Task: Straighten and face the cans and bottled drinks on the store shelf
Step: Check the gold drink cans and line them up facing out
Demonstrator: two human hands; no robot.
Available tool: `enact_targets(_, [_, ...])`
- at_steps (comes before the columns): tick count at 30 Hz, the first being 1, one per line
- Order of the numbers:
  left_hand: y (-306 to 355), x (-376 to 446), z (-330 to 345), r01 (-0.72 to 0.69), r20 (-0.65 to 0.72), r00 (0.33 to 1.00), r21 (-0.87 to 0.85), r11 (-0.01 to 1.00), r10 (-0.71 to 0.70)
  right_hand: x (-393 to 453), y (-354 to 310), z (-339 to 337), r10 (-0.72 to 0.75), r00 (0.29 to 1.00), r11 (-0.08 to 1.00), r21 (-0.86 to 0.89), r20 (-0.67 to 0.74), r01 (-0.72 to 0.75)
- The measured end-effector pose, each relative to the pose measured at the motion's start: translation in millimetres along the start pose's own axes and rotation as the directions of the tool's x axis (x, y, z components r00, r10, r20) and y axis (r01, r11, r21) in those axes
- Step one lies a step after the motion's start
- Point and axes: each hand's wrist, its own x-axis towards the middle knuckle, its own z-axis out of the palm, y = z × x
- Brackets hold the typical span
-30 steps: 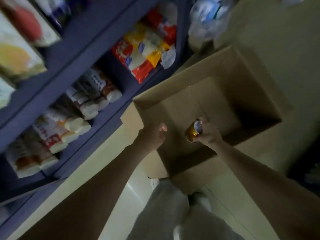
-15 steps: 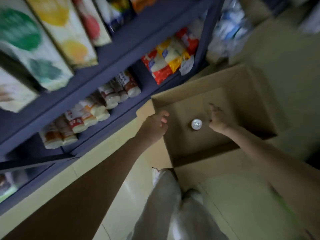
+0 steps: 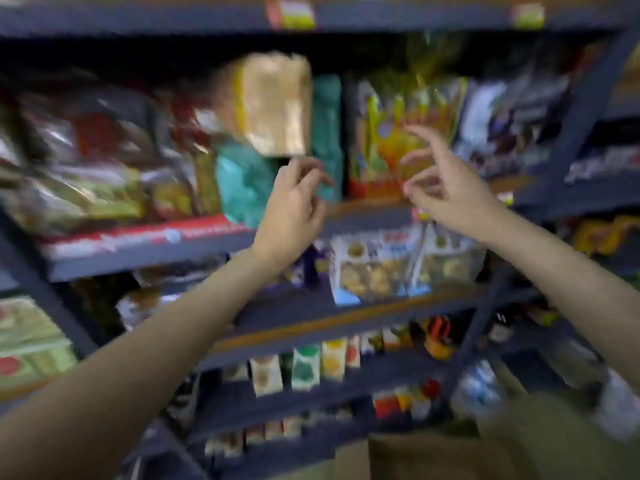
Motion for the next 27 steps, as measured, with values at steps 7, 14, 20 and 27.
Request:
enact_targets(7, [-41.9, 68.8, -189.5, -0.224, -0.236, 0.926, 0.285, 0.932, 0.295, 124.7, -164.6, 12.3, -0.378, 0.884, 0.911, 0.061, -0.277, 0.408])
enact_targets(14, [-139.0, 117.4, -300.2, -0.015, -0.310, 0.932, 0.486, 0.874, 0.189, 228.4, -255.0, 70.8, -0.436, 0.883, 0.900, -0.083, -0.175, 0.428])
enact_targets(20, [-175.1, 165.1, -315.6, 0.096, -0.181, 0.983, 0.665, 0.741, 0.035, 313.5, -284.3, 92.7, -0.367, 0.923, 0.901, -0.202, 0.117, 0.384])
enact_targets(27, [-191.6, 165.9, -300.1, 0.036, -0.192, 0.965, 0.770, 0.637, 0.177, 421.8, -311.3, 112.9, -0.022, 0.864, 0.824, -0.481, 0.503, 0.301])
